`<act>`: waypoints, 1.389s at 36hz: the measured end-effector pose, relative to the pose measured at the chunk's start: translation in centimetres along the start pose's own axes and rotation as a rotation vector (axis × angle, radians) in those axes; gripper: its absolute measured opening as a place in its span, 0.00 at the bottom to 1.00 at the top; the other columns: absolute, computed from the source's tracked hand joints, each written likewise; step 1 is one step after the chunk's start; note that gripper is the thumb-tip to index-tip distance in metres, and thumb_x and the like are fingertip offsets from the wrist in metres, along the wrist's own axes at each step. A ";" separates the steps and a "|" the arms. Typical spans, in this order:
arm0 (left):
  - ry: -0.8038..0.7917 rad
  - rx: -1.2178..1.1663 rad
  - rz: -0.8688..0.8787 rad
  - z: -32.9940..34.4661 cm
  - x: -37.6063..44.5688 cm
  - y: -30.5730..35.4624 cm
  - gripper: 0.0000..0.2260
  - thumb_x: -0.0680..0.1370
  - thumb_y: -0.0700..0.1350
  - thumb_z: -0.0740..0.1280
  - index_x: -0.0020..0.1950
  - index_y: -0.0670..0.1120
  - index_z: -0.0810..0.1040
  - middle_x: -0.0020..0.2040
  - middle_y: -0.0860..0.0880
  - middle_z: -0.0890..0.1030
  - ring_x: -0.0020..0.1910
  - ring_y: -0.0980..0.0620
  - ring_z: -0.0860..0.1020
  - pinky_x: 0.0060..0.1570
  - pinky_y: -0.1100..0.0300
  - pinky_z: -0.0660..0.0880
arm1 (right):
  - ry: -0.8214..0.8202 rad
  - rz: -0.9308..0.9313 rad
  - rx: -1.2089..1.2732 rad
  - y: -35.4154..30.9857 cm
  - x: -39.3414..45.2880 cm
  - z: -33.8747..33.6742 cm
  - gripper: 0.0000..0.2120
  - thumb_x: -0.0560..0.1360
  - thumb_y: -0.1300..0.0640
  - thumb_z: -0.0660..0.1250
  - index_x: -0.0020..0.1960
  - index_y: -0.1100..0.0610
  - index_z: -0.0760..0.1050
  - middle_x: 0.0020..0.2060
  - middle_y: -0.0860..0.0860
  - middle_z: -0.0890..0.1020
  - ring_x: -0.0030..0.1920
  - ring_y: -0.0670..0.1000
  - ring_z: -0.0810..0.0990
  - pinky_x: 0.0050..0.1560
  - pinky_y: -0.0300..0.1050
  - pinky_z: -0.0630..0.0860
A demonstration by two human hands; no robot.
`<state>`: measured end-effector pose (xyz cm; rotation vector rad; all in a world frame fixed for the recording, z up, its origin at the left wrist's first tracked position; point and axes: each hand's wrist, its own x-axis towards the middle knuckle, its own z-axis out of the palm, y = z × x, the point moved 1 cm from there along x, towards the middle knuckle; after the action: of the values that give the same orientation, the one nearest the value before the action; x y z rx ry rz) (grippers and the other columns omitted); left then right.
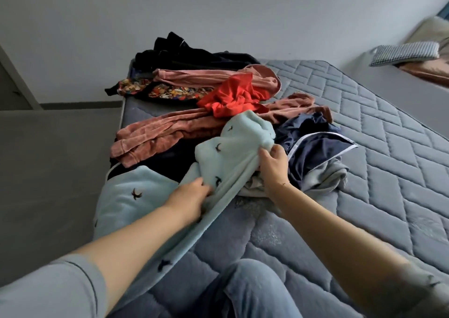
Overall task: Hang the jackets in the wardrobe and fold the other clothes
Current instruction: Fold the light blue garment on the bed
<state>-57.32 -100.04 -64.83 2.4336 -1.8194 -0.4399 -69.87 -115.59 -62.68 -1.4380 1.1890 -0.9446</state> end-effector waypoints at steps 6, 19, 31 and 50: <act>-0.005 -0.306 0.170 -2.9 -1.1 1.9 0.05 0.76 0.42 0.69 0.50 0.48 0.82 0.49 0.52 0.80 0.47 0.54 0.77 0.47 0.62 0.71 | 0.181 -0.337 0.070 1.3 -5.8 -9.0 0.02 0.81 0.56 0.61 0.50 0.54 0.71 0.37 0.46 0.74 0.35 0.42 0.71 0.36 0.37 0.71; 0.022 -0.589 0.005 -1.2 -2.1 3.6 0.05 0.77 0.39 0.68 0.42 0.46 0.76 0.41 0.49 0.80 0.42 0.52 0.75 0.42 0.62 0.70 | 0.088 0.296 -0.240 12.5 -10.5 -17.2 0.31 0.72 0.63 0.72 0.69 0.60 0.61 0.61 0.57 0.71 0.59 0.56 0.74 0.51 0.43 0.76; 0.485 -0.912 -0.387 -4.2 1.0 -2.0 0.02 0.81 0.42 0.60 0.49 0.45 0.71 0.38 0.47 0.74 0.37 0.52 0.70 0.37 0.60 0.67 | -0.693 -0.737 -1.197 7.7 -3.7 -12.6 0.37 0.71 0.46 0.68 0.76 0.40 0.56 0.75 0.41 0.41 0.75 0.47 0.35 0.74 0.60 0.34; 0.910 -0.961 -0.533 -9.5 7.5 -14.2 0.06 0.78 0.39 0.61 0.53 0.49 0.68 0.49 0.46 0.75 0.50 0.44 0.75 0.51 0.49 0.73 | -0.044 -0.459 -0.806 -9.6 10.9 2.2 0.18 0.73 0.66 0.61 0.61 0.57 0.78 0.57 0.58 0.81 0.57 0.61 0.77 0.54 0.50 0.74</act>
<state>-39.71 -104.00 -60.31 1.8347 -0.4106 -0.1108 -63.62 -125.64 -54.01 -2.4367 1.2976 -0.7405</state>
